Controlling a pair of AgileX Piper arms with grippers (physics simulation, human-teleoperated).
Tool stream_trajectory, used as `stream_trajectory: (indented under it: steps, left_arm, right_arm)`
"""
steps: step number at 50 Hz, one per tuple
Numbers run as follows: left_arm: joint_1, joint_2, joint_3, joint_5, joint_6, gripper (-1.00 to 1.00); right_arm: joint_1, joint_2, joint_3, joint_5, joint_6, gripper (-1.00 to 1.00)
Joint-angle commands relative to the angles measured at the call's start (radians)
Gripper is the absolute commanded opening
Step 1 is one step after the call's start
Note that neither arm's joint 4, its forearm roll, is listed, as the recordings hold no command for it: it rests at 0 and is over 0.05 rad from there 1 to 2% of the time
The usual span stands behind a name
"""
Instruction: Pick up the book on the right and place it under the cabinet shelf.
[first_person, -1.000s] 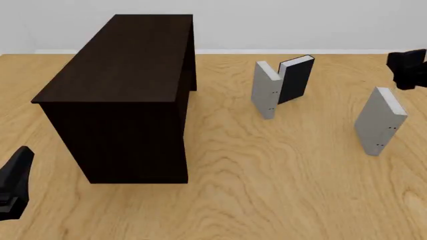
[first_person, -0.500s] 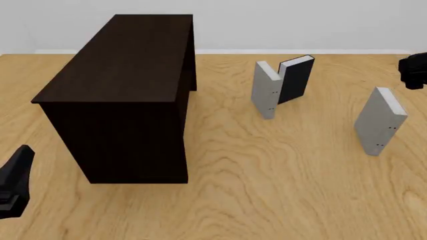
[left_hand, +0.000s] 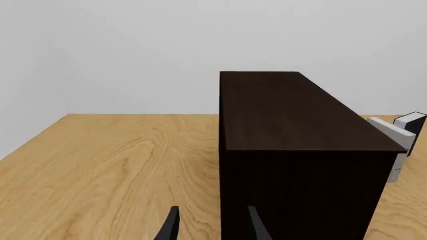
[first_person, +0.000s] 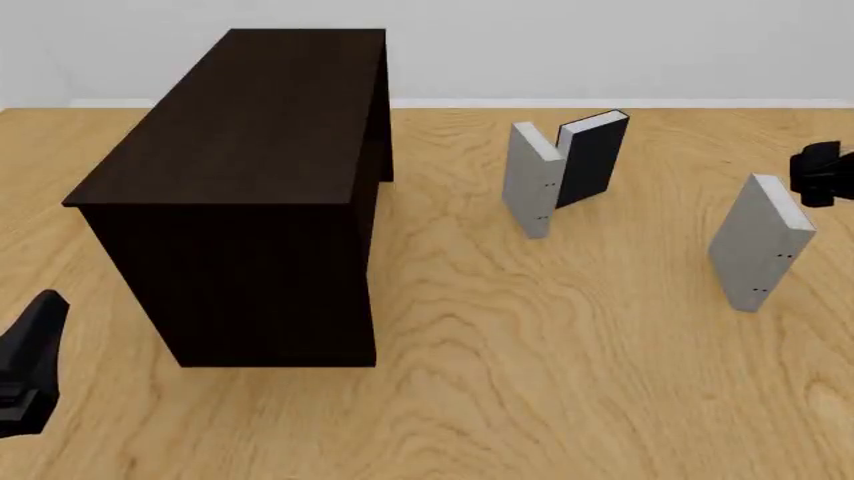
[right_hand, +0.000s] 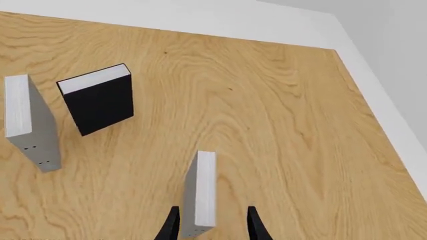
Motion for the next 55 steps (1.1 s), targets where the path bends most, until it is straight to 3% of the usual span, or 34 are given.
stream_trajectory:
  steps: [1, 55]
  left_arm:
    - [0.000, -0.008, 0.000, 0.008, 0.000, 1.00]
    - [0.002, -0.011, -0.001, 0.008, 0.006, 1.00]
  right_arm:
    - [-0.006, 0.050, 0.028, -0.041, 0.008, 1.00]
    - [-0.037, 0.389, 0.118, -0.329, 0.062, 1.00]
